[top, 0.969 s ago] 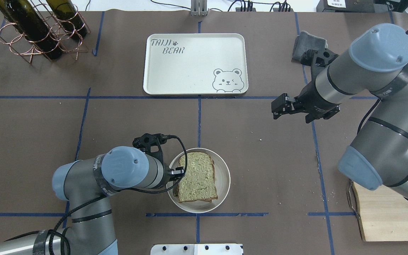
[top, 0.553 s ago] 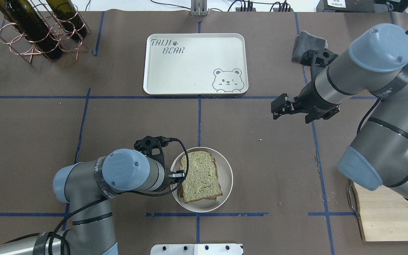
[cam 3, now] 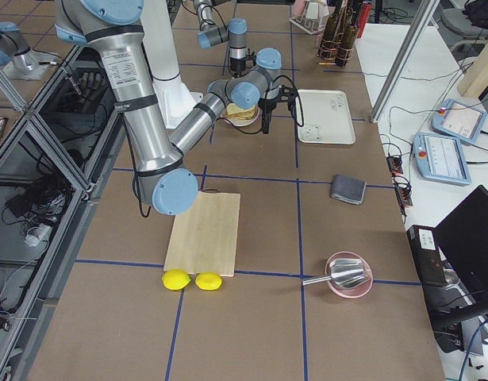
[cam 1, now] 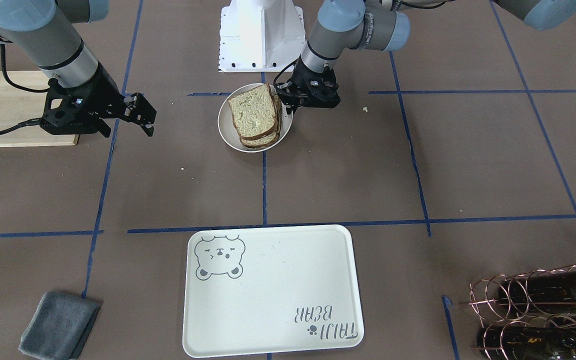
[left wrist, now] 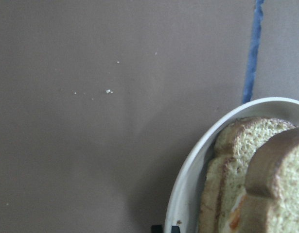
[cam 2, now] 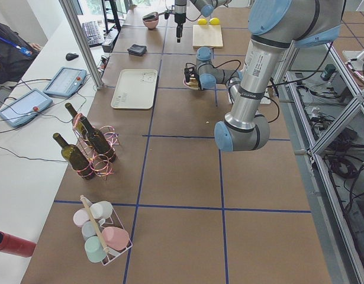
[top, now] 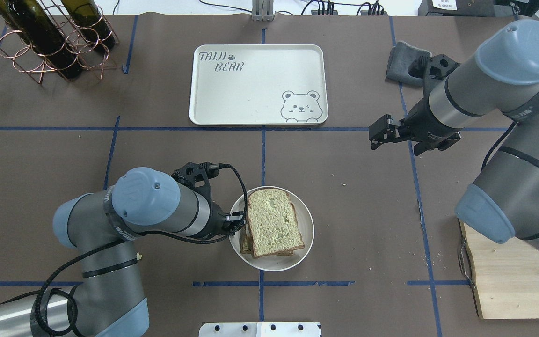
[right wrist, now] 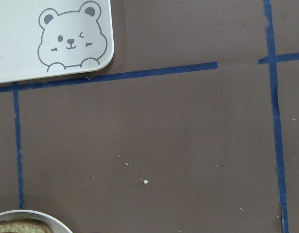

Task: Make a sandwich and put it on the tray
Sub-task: 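Carry the plate onto the tray with the left gripper while the right arm withdraws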

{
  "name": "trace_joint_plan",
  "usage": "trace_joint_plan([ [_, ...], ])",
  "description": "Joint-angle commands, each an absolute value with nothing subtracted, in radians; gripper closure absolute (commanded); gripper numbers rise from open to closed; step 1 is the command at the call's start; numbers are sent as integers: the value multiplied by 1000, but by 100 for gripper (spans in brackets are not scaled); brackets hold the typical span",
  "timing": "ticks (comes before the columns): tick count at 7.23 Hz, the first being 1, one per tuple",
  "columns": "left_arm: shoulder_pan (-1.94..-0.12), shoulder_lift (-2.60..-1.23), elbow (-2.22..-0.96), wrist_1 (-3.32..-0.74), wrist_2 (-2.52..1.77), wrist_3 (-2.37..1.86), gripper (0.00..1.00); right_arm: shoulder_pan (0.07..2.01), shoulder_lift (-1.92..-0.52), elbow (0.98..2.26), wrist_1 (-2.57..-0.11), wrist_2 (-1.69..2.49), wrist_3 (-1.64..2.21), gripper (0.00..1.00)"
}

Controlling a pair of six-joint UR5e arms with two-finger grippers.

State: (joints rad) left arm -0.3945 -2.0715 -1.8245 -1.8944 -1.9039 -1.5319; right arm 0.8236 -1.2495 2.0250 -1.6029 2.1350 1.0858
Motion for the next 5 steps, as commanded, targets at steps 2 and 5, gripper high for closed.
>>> trace_joint_plan([
  [2, -481, -2069, -1826, -2003, -2014, -1600, 100, 911, -1298, 2042, -1681, 2138, 885, 0],
  [5, -604, -2107, -1736, -2089, -2034, -1779, 100, 1039, -1440, 2065, -1709, 2146, 558, 0],
])
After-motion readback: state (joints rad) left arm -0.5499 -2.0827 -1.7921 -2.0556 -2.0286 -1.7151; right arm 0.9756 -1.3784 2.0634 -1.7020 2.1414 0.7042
